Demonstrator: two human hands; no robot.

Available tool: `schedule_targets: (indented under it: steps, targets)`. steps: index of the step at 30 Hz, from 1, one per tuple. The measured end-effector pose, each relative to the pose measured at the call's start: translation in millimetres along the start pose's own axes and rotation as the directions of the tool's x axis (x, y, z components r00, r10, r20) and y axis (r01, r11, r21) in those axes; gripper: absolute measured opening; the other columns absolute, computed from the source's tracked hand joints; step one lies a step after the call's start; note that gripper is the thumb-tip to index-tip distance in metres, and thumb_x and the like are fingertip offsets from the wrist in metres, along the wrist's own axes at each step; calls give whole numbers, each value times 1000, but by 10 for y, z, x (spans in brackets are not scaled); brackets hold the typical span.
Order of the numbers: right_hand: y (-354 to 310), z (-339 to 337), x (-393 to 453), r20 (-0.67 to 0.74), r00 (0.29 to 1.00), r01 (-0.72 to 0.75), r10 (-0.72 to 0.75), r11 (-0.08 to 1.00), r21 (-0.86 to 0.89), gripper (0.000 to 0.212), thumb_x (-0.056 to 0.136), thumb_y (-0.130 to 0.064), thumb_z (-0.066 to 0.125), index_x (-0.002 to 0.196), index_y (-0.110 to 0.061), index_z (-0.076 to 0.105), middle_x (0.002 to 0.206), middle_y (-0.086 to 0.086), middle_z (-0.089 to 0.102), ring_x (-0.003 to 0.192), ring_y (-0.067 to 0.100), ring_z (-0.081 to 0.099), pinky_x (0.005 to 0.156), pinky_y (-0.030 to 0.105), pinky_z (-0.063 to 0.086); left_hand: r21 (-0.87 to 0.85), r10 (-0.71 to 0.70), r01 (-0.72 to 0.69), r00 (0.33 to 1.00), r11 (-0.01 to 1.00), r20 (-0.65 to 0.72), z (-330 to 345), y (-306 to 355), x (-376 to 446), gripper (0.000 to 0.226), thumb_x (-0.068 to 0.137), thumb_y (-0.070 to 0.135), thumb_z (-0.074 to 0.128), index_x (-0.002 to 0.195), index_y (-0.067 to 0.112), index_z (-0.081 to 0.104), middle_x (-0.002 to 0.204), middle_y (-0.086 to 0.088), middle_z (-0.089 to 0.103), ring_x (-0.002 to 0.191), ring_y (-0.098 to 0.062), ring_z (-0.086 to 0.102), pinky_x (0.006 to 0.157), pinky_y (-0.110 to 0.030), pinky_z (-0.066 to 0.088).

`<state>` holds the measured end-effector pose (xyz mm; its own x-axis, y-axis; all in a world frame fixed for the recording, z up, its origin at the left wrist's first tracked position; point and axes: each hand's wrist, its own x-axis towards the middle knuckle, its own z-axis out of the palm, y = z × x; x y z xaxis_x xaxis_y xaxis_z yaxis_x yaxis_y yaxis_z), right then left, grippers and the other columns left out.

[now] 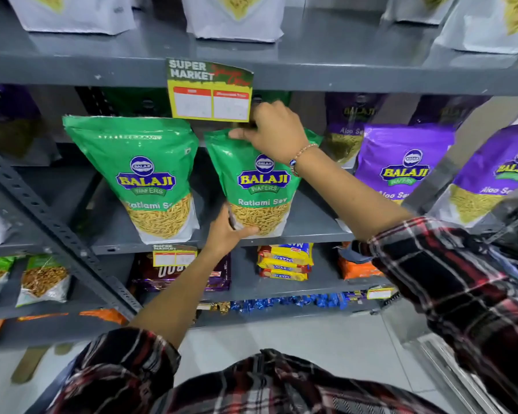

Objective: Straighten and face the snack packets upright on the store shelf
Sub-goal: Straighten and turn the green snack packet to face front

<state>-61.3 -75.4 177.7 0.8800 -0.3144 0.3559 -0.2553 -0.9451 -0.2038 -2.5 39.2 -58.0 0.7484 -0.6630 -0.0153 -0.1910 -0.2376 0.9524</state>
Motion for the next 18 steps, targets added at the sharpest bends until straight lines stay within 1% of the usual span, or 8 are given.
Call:
schedule_targets:
  steps: [3, 5, 8, 10, 11, 13, 15, 18]
  targets:
    - [118, -123, -64, 72, 996, 60, -57, 997, -41, 57, 77, -56, 61, 123, -24, 53, 116, 14, 66, 111, 36, 56, 88, 44, 46, -1, -20, 20, 999, 1000, 24, 11, 5, -19, 91, 52, 44, 85, 130, 39, 36, 128, 10, 57, 121, -14, 54, 103, -38, 44]
    - [290, -197, -118, 115, 992, 56, -48, 996, -67, 58, 77, -51, 64, 127, -24, 50, 123, 12, 63, 115, 34, 55, 93, 44, 44, 11, -45, 44, 998, 999, 38, 44, -18, -49, 96, 51, 40, 88, 131, 32, 37, 127, 9, 58, 118, -12, 56, 103, -36, 45]
    - [598, -312, -173, 148, 989, -11, 21, 998, -67, 53, 77, -45, 68, 124, -24, 54, 125, 12, 60, 118, 32, 53, 93, 42, 45, 3, -53, 53, 998, 999, -19, 171, -19, -93, 99, 48, 32, 92, 129, 32, 35, 113, 25, 56, 100, 14, 56, 82, -3, 43]
    - [722, -344, -178, 142, 989, -33, 41, 998, -61, 49, 76, -43, 69, 119, -22, 59, 123, 13, 60, 115, 33, 54, 92, 41, 45, 8, -40, 41, 996, 999, -86, 263, 1, -101, 98, 49, 24, 92, 127, 32, 34, 112, 22, 56, 95, 12, 56, 72, 4, 38]
    - [748, -346, -171, 135, 990, -34, 41, 998, -49, 48, 76, -42, 70, 118, -21, 61, 122, 14, 61, 114, 34, 54, 92, 40, 45, 20, -43, 45, 993, 999, -110, 292, 25, -108, 98, 51, 21, 92, 129, 28, 35, 115, 17, 56, 99, 3, 56, 75, 0, 38]
    - [766, -327, -155, 107, 994, -28, 31, 999, -29, 46, 75, -41, 71, 115, -21, 63, 120, 13, 63, 112, 34, 56, 93, 40, 45, 21, -51, 53, 991, 998, -120, 311, 33, -109, 100, 52, 22, 91, 134, 21, 33, 121, 8, 56, 108, -10, 53, 86, -16, 41]
    - [774, -311, -148, 80, 996, -25, 26, 1000, -16, 43, 74, -41, 72, 112, -22, 66, 117, 10, 66, 110, 32, 58, 92, 40, 46, 33, -76, 80, 989, 996, -124, 300, 24, -93, 101, 53, 22, 91, 135, 20, 32, 124, 3, 56, 111, -14, 52, 90, -25, 41]
    - [810, -312, -150, 62, 998, -29, 28, 1000, 4, 42, 73, -44, 71, 110, -25, 66, 116, 9, 67, 110, 31, 58, 91, 39, 46, 65, -94, 104, 986, 992, -138, 297, 23, -72, 100, 55, 22, 90, 136, 20, 32, 124, 4, 56, 110, -13, 51, 89, -26, 41]
